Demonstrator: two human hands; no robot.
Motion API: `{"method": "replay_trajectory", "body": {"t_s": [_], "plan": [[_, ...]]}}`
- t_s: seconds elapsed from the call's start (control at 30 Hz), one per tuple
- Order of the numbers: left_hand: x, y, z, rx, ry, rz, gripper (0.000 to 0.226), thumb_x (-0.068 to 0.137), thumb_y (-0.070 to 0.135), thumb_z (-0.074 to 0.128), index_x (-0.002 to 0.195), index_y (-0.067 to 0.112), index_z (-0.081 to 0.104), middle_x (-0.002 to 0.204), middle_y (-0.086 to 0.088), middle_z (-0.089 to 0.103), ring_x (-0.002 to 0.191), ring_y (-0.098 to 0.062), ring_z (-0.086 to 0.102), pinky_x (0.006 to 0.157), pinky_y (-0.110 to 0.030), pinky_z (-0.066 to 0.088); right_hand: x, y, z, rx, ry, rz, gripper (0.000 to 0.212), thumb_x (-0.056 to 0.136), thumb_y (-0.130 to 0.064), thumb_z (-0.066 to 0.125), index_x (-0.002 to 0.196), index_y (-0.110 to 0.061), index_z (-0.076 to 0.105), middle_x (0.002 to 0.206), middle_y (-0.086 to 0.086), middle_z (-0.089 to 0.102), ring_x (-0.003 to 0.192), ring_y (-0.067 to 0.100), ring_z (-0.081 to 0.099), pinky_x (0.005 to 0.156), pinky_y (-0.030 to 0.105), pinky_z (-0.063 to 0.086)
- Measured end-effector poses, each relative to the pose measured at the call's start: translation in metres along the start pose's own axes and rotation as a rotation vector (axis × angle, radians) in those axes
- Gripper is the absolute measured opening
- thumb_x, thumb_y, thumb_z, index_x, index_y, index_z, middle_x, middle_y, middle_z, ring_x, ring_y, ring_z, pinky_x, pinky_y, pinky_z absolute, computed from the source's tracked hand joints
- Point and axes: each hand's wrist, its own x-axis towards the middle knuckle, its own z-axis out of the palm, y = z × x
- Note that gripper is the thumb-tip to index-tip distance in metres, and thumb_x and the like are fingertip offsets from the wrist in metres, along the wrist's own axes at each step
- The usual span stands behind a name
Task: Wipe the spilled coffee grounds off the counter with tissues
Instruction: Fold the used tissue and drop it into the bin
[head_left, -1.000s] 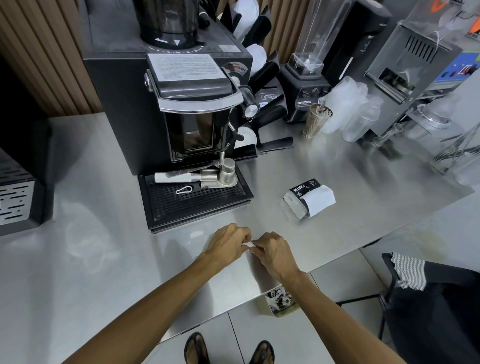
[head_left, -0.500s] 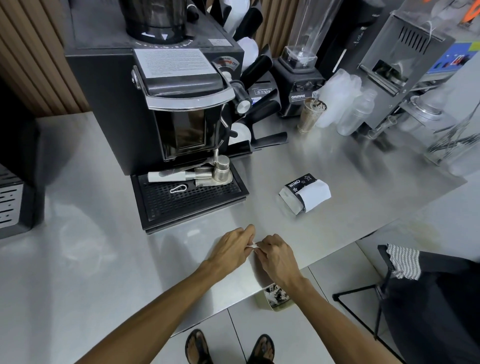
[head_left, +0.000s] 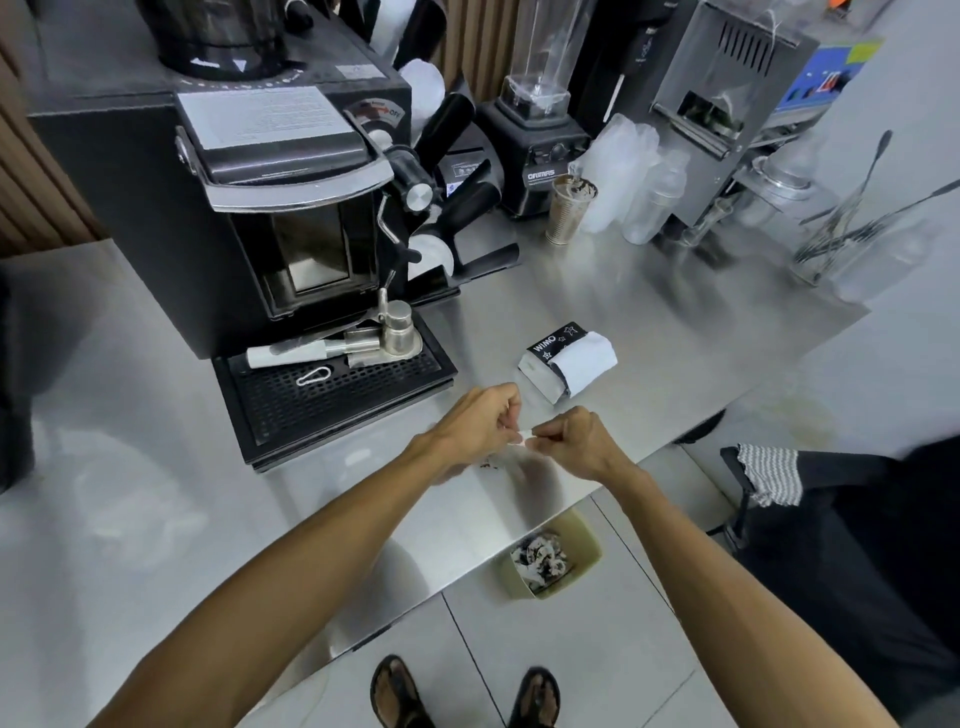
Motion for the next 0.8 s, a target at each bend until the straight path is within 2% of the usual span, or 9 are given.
{"method": "replay_trajectory", "body": {"t_s": [0.1, 0.17, 0.27, 0.37, 0.47, 0.57, 0.63, 0.73, 0.8], "plan": [[0.013, 0.016, 0.003, 0.01, 0.002, 0.026, 0.033, 0.077, 0.013, 0.081, 0.078, 0.02, 0.05, 0.081, 0.003, 0.068, 0.067, -0.006, 0.061, 0.06, -0.022, 0.048, -0.004, 0.008, -0.018, 0.034, 0.019, 0.035, 0.023, 0.082, -0.013, 0.07, 0.059, -0.013, 0.067, 0.047, -0.008, 0.051, 0.046, 0.0, 0.035, 0.05, 0.017, 0.033], [0.022, 0.029, 0.011, 0.021, 0.009, 0.045, 0.034, 0.076, 0.013, 0.082, 0.076, 0.021, 0.049, 0.081, 0.001, 0.068, 0.063, -0.004, 0.058, 0.062, -0.022, 0.049, -0.009, 0.017, -0.03, 0.041, 0.043, 0.046, 0.026, 0.082, -0.014, 0.071, 0.057, -0.012, 0.064, 0.044, -0.013, 0.043, 0.044, 0.003, 0.032, 0.048, 0.016, 0.03], [0.031, 0.048, 0.03, 0.016, 0.011, 0.044, 0.032, 0.076, 0.015, 0.082, 0.078, 0.017, 0.05, 0.08, 0.0, 0.07, 0.058, -0.003, 0.053, 0.064, -0.029, 0.051, -0.018, 0.038, -0.047, 0.035, 0.053, 0.054, 0.028, 0.082, -0.017, 0.071, 0.068, 0.006, 0.064, 0.052, 0.0, 0.038, 0.051, 0.006, 0.025, 0.05, 0.022, 0.027], [0.041, 0.068, 0.056, 0.031, -0.016, 0.031, 0.033, 0.078, 0.018, 0.081, 0.079, 0.02, 0.048, 0.081, 0.003, 0.071, 0.059, -0.001, 0.053, 0.061, -0.028, 0.05, -0.032, 0.065, -0.067, 0.057, 0.04, 0.075, 0.023, 0.082, -0.017, 0.073, 0.066, -0.002, 0.069, 0.049, 0.007, 0.044, 0.051, 0.007, 0.03, 0.052, 0.026, 0.031], [0.049, 0.09, 0.091, 0.048, -0.007, 0.019, 0.031, 0.078, 0.02, 0.081, 0.079, 0.021, 0.05, 0.082, 0.004, 0.07, 0.062, -0.002, 0.055, 0.061, -0.024, 0.044, -0.049, 0.094, -0.085, 0.055, 0.031, 0.088, 0.028, 0.082, -0.017, 0.073, 0.055, -0.015, 0.068, 0.045, -0.009, 0.045, 0.047, 0.005, 0.033, 0.05, 0.022, 0.033], [0.053, 0.106, 0.133, 0.065, 0.02, -0.033, 0.027, 0.075, 0.023, 0.082, 0.079, 0.023, 0.055, 0.079, 0.008, 0.069, 0.072, -0.009, 0.064, 0.067, -0.03, 0.053, -0.064, 0.128, -0.097, 0.016, 0.024, 0.093, 0.006, 0.081, -0.019, 0.075, 0.077, -0.017, 0.079, 0.059, -0.008, 0.068, 0.053, 0.004, 0.052, 0.052, 0.019, 0.043], [0.055, 0.114, 0.163, 0.085, 0.044, -0.076, 0.02, 0.075, 0.023, 0.081, 0.079, 0.023, 0.061, 0.077, 0.01, 0.068, 0.073, -0.01, 0.066, 0.067, -0.03, 0.056, -0.075, 0.15, -0.102, -0.007, 0.022, 0.066, 0.009, 0.081, -0.018, 0.076, 0.072, -0.018, 0.078, 0.044, -0.016, 0.055, 0.044, 0.0, 0.041, 0.047, 0.014, 0.035], [0.057, 0.12, 0.209, 0.168, 0.096, -0.125, 0.011, 0.08, 0.025, 0.078, 0.088, 0.023, 0.071, 0.086, 0.004, 0.071, 0.08, -0.014, 0.066, 0.073, -0.03, 0.055, -0.084, 0.185, -0.095, -0.023, 0.022, 0.059, 0.038, 0.081, -0.013, 0.073, 0.047, -0.025, 0.064, 0.037, -0.012, 0.035, 0.041, 0.004, 0.029, 0.046, 0.015, 0.029], [0.057, 0.119, 0.238, 0.2, 0.125, -0.151, 0.009, 0.084, 0.021, 0.073, 0.093, 0.02, 0.075, 0.086, -0.001, 0.072, 0.079, -0.019, 0.065, 0.071, -0.034, 0.055, -0.084, 0.212, -0.08, -0.054, 0.016, 0.072, 0.026, 0.081, -0.011, 0.07, 0.055, -0.013, 0.068, 0.046, -0.003, 0.05, 0.044, 0.013, 0.038, 0.05, 0.025, 0.036]]}}
